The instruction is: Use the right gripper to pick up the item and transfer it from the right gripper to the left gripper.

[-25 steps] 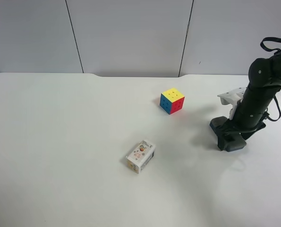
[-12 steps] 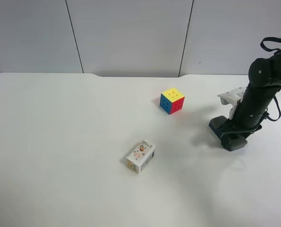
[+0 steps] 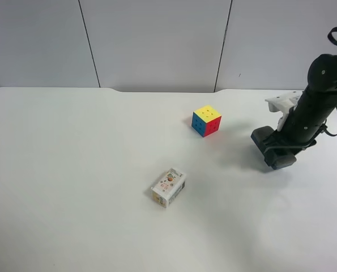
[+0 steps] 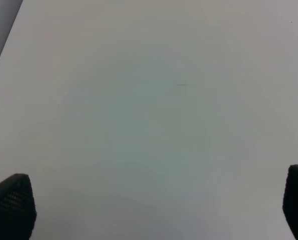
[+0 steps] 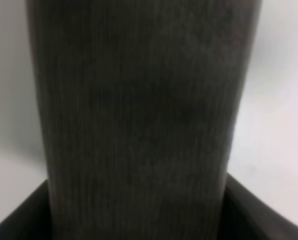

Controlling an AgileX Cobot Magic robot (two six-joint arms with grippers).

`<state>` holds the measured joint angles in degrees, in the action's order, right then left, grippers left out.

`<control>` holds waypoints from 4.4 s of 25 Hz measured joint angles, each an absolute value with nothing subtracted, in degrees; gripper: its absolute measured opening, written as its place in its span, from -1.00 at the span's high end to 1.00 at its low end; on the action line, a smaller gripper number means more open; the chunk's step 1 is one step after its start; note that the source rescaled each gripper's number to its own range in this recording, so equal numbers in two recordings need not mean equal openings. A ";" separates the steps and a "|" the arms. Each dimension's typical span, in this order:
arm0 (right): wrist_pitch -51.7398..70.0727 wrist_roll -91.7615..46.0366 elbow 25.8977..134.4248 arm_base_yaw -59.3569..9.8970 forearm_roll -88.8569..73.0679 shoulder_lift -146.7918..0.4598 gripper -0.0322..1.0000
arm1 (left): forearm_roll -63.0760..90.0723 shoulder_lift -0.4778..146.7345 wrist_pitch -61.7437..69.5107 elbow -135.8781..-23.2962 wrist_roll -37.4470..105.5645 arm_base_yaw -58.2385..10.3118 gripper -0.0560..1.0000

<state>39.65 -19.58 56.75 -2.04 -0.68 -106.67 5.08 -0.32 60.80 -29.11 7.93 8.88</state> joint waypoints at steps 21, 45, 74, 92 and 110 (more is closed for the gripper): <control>45.17 -21.47 56.75 -13.20 -1.94 -87.96 0.92 | 5.08 -0.32 60.80 -29.11 7.93 8.88 -1.00; 45.00 -23.22 56.75 -41.17 -1.90 -86.50 0.92 | 14.21 15.52 61.99 -30.38 8.04 7.82 -1.00; 45.11 -33.52 56.75 -41.30 -11.47 -86.44 0.92 | 51.76 57.79 55.92 -38.70 23.00 -7.01 -1.00; 42.42 -50.60 56.75 -41.32 -28.13 -86.44 0.92 | 56.16 70.44 58.39 -47.51 24.97 -7.01 -1.00; 38.67 -59.49 56.75 -41.32 -38.22 -86.44 0.92 | 58.78 70.44 60.96 -47.59 23.89 -7.01 -1.00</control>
